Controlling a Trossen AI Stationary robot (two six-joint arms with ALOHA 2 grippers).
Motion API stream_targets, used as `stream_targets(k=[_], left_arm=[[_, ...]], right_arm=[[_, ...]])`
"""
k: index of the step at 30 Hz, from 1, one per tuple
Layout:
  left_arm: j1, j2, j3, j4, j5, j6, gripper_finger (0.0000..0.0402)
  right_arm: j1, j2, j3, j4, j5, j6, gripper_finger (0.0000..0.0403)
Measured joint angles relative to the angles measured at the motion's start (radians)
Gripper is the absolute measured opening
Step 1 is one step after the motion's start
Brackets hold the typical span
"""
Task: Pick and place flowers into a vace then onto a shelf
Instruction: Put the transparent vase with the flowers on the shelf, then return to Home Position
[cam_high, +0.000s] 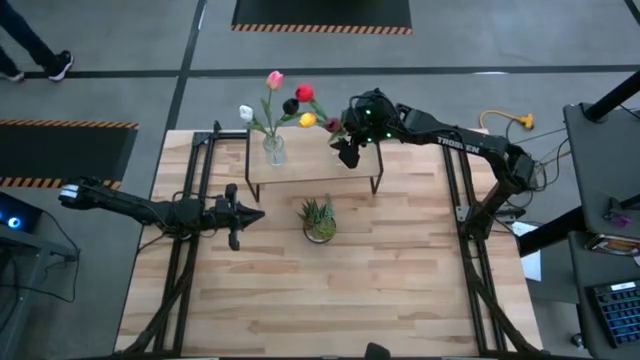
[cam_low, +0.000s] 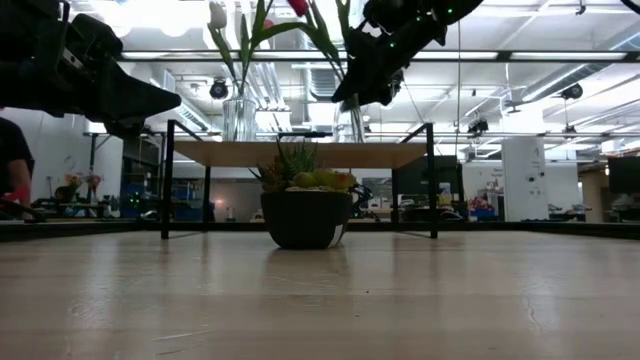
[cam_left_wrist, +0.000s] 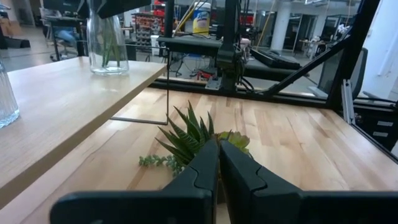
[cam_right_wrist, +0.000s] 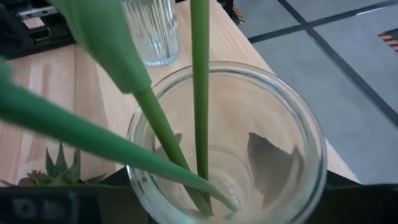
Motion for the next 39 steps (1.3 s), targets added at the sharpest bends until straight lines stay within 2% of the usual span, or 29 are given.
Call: stream_targets(k=[15, 23, 27, 31, 35, 39], left_arm=[[0.000, 0.000, 0.000, 0.000, 0.000, 0.000, 0.0000], [0.000, -0.001, 0.000, 0.000, 0.000, 0.000, 0.0000], [0.000, -0.001, 0.000, 0.000, 0.000, 0.000, 0.0000], [0.000, -0.001, 0.000, 0.001, 0.000, 0.000, 0.0000], [0.000, -0.002, 0.000, 0.005, 0.000, 0.000, 0.0000], [0.000, -0.002, 0.000, 0.021, -0.001, 0.000, 0.0000]], right_arm=[[0.000, -0.016, 0.000, -0.039, 0.002, -0.006, 0.0252], [0.001, -0.164, -0.026, -0.182, -0.002, -0.037, 0.0269], [0.053, -0.316, -0.170, -0.125, -0.018, -0.049, 0.0267], [0.151, -0.504, -0.419, 0.080, -0.019, -0.017, 0.0258], [0.282, -0.684, -0.653, 0.281, 0.104, 0.023, 0.0252], [0.407, -0.823, -0.827, 0.376, 0.246, 0.061, 0.0251]])
